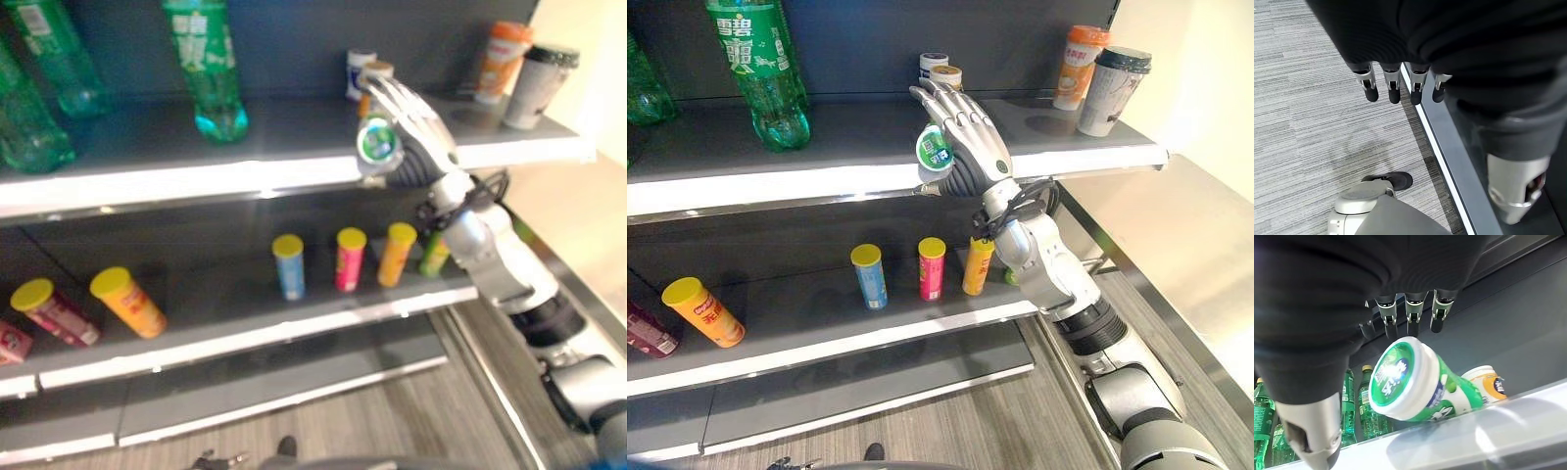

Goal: Put the goods on the table back onto the shelves and tidy them up.

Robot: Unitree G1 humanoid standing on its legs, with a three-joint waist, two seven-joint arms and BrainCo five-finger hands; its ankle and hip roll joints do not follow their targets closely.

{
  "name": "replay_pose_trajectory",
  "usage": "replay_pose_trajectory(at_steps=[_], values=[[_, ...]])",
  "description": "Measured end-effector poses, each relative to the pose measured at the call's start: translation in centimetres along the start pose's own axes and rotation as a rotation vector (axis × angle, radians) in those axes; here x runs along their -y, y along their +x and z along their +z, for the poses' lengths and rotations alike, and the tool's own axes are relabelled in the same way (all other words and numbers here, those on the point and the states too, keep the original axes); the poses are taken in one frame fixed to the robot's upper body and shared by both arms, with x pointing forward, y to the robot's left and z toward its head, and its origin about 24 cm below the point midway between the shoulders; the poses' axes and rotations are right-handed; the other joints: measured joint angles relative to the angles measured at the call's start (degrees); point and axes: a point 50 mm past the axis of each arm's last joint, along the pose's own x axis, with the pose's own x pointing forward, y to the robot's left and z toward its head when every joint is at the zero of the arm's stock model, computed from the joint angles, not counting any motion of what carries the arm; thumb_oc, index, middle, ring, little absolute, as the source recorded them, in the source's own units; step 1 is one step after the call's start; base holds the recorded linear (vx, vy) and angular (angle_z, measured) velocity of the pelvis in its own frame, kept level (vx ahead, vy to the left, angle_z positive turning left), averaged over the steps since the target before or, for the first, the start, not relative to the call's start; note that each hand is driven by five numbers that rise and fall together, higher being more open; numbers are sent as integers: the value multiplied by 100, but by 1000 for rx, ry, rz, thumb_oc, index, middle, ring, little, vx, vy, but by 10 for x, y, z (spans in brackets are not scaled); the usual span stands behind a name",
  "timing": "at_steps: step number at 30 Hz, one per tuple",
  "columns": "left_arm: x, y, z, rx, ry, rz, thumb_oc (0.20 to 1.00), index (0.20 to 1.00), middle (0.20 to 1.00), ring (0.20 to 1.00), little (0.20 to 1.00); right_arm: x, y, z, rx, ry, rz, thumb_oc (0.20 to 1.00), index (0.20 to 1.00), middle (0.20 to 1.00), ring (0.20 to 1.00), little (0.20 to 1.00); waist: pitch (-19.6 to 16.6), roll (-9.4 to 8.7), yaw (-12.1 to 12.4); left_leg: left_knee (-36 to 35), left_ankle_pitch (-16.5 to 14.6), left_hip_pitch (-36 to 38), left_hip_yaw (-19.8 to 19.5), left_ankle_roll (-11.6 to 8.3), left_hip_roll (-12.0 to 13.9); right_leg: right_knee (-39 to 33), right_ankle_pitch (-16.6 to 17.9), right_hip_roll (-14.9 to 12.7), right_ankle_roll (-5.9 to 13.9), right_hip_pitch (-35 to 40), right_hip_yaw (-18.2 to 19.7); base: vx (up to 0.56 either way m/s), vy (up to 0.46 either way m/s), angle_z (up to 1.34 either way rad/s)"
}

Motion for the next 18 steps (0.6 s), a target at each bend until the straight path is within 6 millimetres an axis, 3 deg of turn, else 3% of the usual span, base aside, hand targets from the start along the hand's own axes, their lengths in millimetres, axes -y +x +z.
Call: replay_pose_trajectory(at_steps=[10,11,13,15,16,17,18], values=[[0,0,0,0,0,1,1000,1000,1000,1000,1000,-8,4,-9,-36,-20,41,1000,1000,1000,1000,1000,-22,27,5,0,-2,-6,-10,5,1,-1,0,4,0,-1,-7,0,0,0],[0,0,-1,-1,0,1,1000,1000,1000,1000,1000,-11,4,-8,-30,-21,50,918,918,918,918,918,-22,28,5,0,1,-6,-14,0,1,-1,-1,4,0,-2,-12,0,0,0],[0,0,-1,-1,0,1,1000,1000,1000,1000,1000,-12,3,-9,-34,-22,56,890,890,890,890,890,-22,28,8,0,1,-7,-17,0,1,-1,-4,4,0,-1,-17,0,0,0],[0,0,-1,-3,0,1,1000,1000,1000,1000,1000,-13,3,-10,-40,-23,59,711,711,711,711,711,-21,29,11,0,2,-9,-17,-2,0,-1,-4,3,0,-3,-17,0,0,0],[0,0,-1,-3,0,1,1000,1000,1000,1000,1000,-13,3,-10,-40,-23,59,529,529,529,529,529,-21,30,11,0,2,-9,-17,-2,0,-1,-5,4,-1,-2,-17,0,0,0],[0,0,-1,-3,0,1,1000,1000,1000,1000,1000,-13,3,-10,-35,-22,62,482,482,482,482,482,-20,30,10,0,1,-8,-18,-1,1,-1,-5,4,-1,-3,-16,0,0,0],[0,0,-1,-2,0,1,1000,1000,1000,1000,1000,-12,3,-9,-31,-23,49,200,200,200,200,200,-20,32,9,-1,0,-8,-17,0,3,-1,-5,5,-2,-3,-17,0,0,0]])
